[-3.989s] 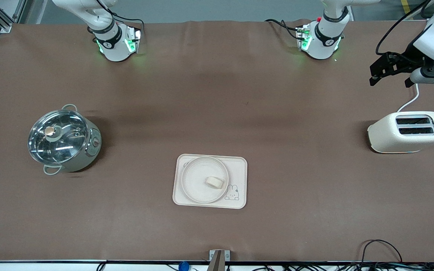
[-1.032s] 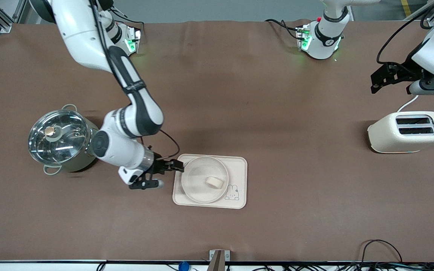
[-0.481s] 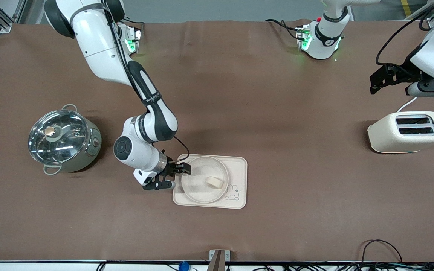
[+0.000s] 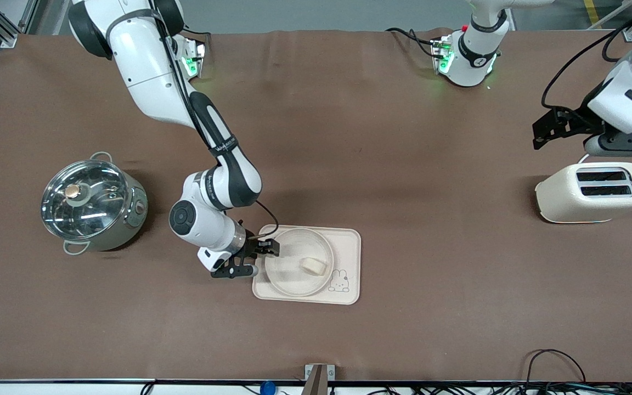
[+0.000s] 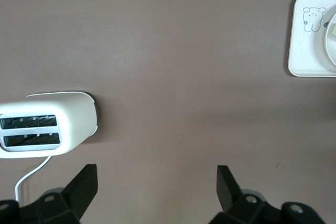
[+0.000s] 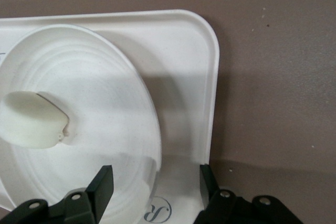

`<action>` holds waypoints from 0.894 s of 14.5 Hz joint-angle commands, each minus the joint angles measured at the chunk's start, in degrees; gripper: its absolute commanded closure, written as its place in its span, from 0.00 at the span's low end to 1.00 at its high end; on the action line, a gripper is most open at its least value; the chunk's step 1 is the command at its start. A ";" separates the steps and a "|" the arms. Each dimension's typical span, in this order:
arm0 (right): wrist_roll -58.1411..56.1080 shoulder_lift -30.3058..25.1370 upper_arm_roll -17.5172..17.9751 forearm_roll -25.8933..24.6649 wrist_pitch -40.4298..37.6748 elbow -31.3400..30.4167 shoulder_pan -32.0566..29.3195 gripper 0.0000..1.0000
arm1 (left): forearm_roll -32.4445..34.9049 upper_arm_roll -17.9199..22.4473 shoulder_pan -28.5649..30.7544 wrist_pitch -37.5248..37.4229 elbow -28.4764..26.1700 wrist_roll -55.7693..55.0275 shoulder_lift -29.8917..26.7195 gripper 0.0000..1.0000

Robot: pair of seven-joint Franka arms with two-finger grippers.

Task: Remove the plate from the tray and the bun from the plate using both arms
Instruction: 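Lower the right gripper and grasp the plate rim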

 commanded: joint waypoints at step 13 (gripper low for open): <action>-0.04 2.21 0.49 1.38 3.99 1.41 0.78 0.59 | 0.95 -1.45 -0.51 2.96 1.18 -0.97 3.12 0.00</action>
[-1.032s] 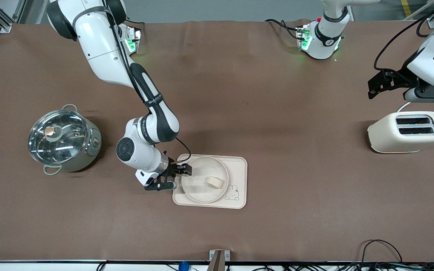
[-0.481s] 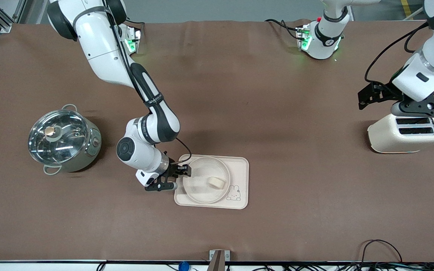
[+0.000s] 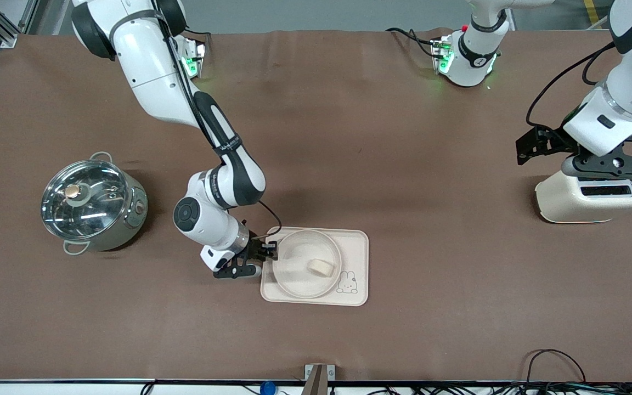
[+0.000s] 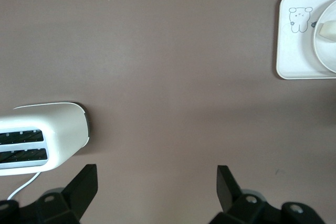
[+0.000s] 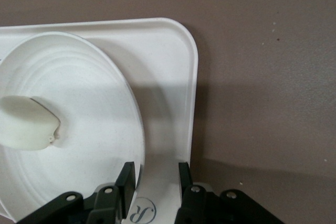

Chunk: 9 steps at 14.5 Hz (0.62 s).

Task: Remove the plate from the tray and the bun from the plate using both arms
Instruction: 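Lower the right gripper and grasp the plate rim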

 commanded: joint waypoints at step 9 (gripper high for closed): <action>0.21 1.81 0.26 1.38 0.84 2.93 0.61 0.59 | 0.78 -0.43 -0.16 0.44 0.98 -0.97 0.42 0.00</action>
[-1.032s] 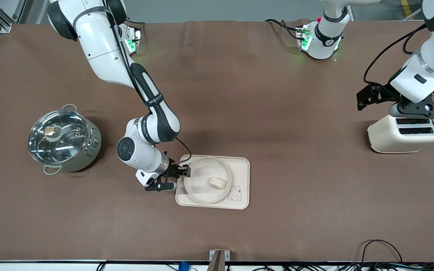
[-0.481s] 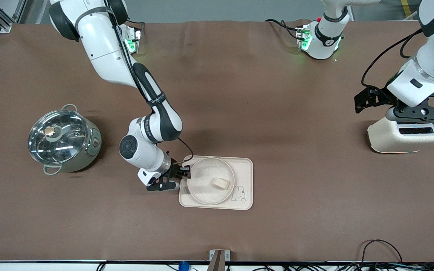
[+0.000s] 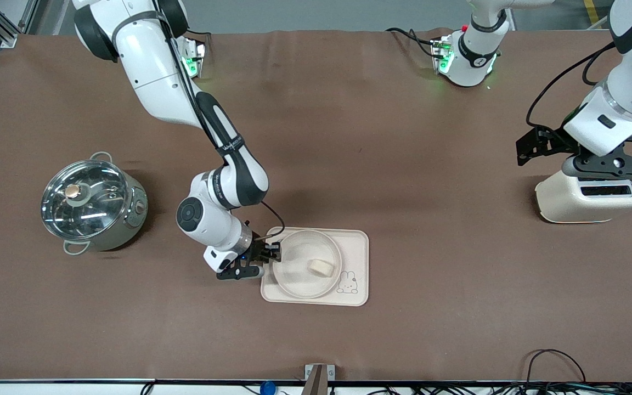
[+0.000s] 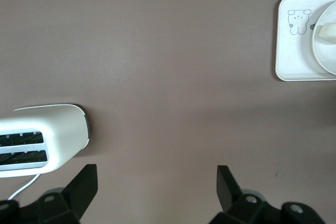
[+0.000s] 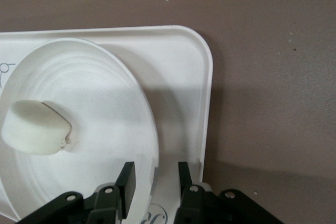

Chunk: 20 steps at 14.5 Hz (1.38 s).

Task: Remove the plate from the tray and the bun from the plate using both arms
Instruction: 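Lift the plate with the right gripper while the left gripper approaches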

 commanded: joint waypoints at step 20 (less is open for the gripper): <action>-1.02 -17.36 1.32 2.51 -5.03 -20.08 6.04 0.99 | 0.42 -12.60 -2.35 0.08 0.79 -27.56 2.60 0.00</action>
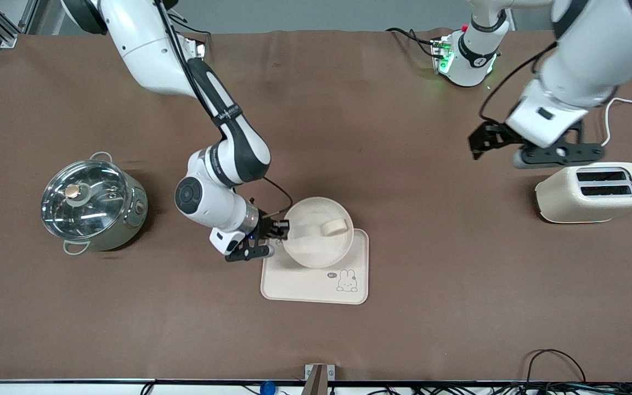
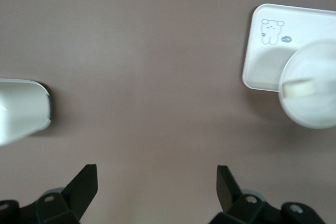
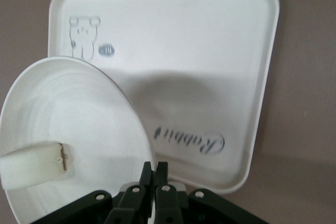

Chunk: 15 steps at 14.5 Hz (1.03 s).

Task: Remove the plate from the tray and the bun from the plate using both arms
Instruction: 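Lift the plate with the right gripper while the left gripper approaches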

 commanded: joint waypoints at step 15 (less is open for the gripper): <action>-5.88 -7.23 0.09 1.56 14.59 -24.84 8.78 0.14 | 3.88 -3.93 -14.92 20.21 -7.77 -56.70 20.05 0.00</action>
